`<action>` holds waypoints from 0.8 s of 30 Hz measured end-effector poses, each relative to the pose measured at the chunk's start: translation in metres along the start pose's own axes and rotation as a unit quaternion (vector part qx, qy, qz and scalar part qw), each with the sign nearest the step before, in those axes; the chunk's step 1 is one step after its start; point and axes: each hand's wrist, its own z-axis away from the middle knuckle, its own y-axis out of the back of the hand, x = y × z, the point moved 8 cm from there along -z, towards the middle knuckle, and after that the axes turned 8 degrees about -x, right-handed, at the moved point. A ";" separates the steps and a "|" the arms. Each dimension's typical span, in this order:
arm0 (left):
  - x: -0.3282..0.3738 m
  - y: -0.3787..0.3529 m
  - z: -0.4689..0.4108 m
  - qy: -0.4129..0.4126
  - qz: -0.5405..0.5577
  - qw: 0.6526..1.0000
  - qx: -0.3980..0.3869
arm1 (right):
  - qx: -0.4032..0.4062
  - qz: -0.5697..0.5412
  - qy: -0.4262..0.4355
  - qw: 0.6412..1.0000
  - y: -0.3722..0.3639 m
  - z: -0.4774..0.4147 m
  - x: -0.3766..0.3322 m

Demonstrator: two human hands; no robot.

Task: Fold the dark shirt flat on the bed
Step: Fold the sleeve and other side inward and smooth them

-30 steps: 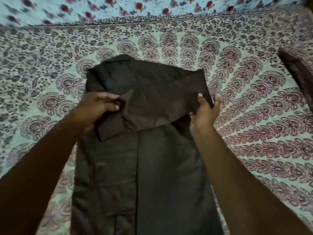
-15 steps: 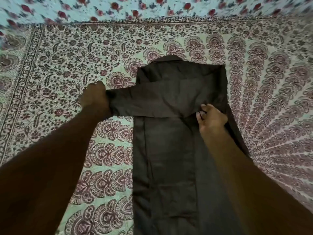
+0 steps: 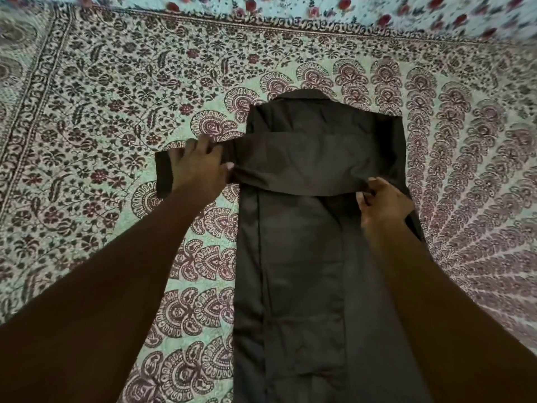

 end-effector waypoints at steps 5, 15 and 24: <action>-0.054 -0.008 0.000 0.195 0.103 0.975 -0.039 | -0.012 0.023 -0.006 1.000 -0.002 -0.005 -0.002; -0.080 0.031 -0.009 0.188 0.112 0.973 0.066 | -0.059 0.064 0.017 0.996 -0.022 0.017 0.015; -0.010 -0.027 0.010 -0.120 -0.021 0.987 -0.105 | -0.105 0.081 0.000 0.991 -0.046 0.028 0.046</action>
